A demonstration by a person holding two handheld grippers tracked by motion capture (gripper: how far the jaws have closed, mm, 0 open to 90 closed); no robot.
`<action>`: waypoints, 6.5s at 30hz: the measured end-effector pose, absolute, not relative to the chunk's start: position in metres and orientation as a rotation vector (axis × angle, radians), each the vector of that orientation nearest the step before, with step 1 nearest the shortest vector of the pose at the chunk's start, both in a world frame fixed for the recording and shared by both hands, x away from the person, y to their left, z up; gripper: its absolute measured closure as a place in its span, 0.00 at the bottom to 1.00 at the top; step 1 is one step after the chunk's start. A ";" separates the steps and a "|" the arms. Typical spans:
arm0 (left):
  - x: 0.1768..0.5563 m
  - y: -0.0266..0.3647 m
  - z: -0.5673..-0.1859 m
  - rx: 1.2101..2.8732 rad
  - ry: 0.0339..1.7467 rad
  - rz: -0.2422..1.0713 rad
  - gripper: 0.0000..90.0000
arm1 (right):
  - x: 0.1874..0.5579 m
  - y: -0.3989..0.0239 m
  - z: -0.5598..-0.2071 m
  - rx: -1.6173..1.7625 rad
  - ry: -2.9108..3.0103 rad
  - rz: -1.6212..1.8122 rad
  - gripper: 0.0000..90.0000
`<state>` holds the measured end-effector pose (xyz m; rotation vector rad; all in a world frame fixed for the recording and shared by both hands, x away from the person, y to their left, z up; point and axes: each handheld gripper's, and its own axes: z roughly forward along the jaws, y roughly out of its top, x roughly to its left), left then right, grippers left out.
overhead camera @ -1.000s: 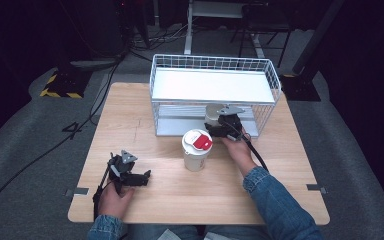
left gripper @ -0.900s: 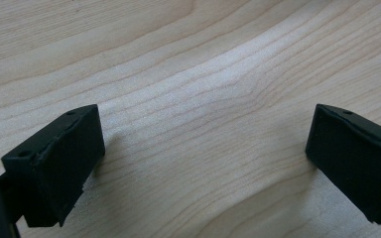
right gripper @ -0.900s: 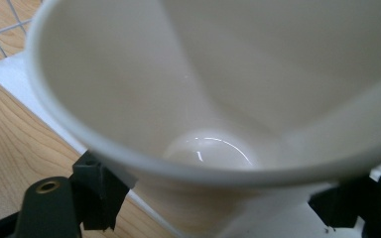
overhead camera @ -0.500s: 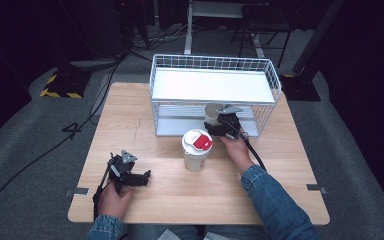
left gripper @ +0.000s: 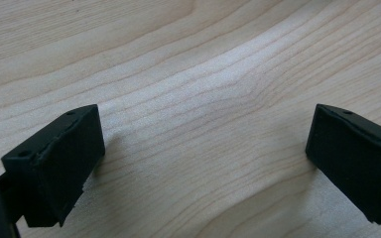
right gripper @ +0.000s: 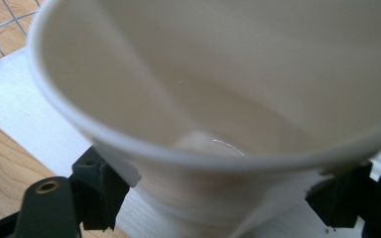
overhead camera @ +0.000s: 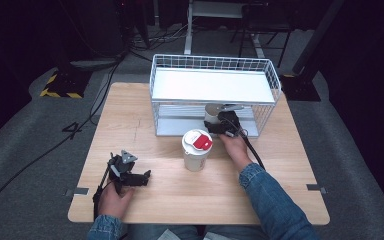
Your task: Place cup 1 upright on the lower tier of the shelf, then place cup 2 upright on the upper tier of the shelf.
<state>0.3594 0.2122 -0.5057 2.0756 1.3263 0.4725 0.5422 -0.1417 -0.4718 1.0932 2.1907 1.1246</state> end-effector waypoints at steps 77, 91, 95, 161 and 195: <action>0.366 0.213 -0.505 2.111 1.278 0.446 0.01 | 0.391 -0.265 -0.419 1.008 2.201 1.186 0.15; 0.365 0.212 -0.506 2.107 1.276 0.454 0.01 | 0.359 -0.316 -0.444 1.138 2.171 1.225 0.16; 0.366 0.212 -0.506 2.111 1.273 0.452 0.01 | 0.358 -0.327 -0.452 1.163 2.193 1.192 0.16; 0.357 0.206 -0.489 2.033 1.243 0.442 0.13 | 0.356 -0.345 -0.505 1.250 2.252 0.960 0.09; 0.338 0.154 -0.441 1.900 1.000 0.412 0.02 | 0.356 -0.345 -0.505 1.247 2.252 0.961 0.09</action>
